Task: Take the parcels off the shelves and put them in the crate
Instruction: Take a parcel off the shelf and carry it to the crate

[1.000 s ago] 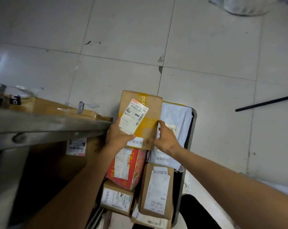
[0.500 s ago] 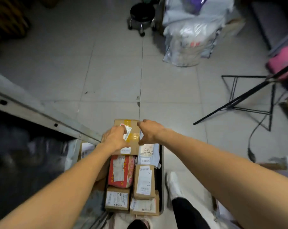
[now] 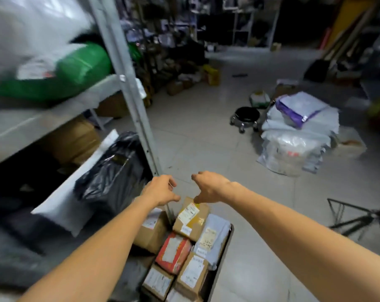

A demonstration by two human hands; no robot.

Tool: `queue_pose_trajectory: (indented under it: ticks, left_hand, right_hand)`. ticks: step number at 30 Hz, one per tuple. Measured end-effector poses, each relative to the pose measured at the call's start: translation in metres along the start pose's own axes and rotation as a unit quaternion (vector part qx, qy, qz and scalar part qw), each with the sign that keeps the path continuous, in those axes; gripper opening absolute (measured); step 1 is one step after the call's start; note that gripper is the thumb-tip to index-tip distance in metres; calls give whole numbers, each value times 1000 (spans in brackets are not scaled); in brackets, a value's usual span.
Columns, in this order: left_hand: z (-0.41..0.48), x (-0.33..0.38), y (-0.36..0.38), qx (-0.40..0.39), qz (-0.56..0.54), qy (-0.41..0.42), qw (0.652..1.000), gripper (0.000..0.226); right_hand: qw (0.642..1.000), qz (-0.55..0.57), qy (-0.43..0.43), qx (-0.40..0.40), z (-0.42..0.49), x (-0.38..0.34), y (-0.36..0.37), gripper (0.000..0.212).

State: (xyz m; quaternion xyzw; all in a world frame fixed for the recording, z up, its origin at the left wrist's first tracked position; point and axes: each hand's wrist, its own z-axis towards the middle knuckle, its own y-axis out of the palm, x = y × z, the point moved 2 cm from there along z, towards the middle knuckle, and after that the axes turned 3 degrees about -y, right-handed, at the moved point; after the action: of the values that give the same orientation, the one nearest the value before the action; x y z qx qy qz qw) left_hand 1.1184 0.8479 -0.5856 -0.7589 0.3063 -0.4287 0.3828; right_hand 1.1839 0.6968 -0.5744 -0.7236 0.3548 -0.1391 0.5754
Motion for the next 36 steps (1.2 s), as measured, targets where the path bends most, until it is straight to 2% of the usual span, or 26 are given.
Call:
queue_pose_trajectory:
  ticks: [5,10,15,21,27,31,34,36]
  left_hand:
    - [-95,-29,-39,67,-47,-38,996,41]
    - [-190,-83,-66,133,-58,-92,985,43]
    - [-298,-130,-77,195,-43,-157,967,44]
    - [-464,-182,-67,249,-82,-268,927,50]
    - [-653,-211,-41,307,-107,-400,857,44]
    - [-792,-210,-14,340,-97,-512,783,45]
    - [-889,-192,8,350,-86,-583,728,47]
    - [-948,-171,26,356,-86,-630,684,47]
  right_hand:
    - [996,-41,-81,8,-38,-69,-37,62]
    - [975,-88,-201,20,-72,-170,-49,50]
    - [943,-124,-307,36,-115,-272,-41,56]
    - [907,-129,-400,11,-195,-395,-5,66]
    - [833,-138,-535,-8,-304,-523,33,63]
    - [760,-79,-644,-34,-403,-607,58,55]
    - [706,-66,-702,-70,-489,-658,80,75]
    - [656,-71,-745,-94,-544,-682,92,75]
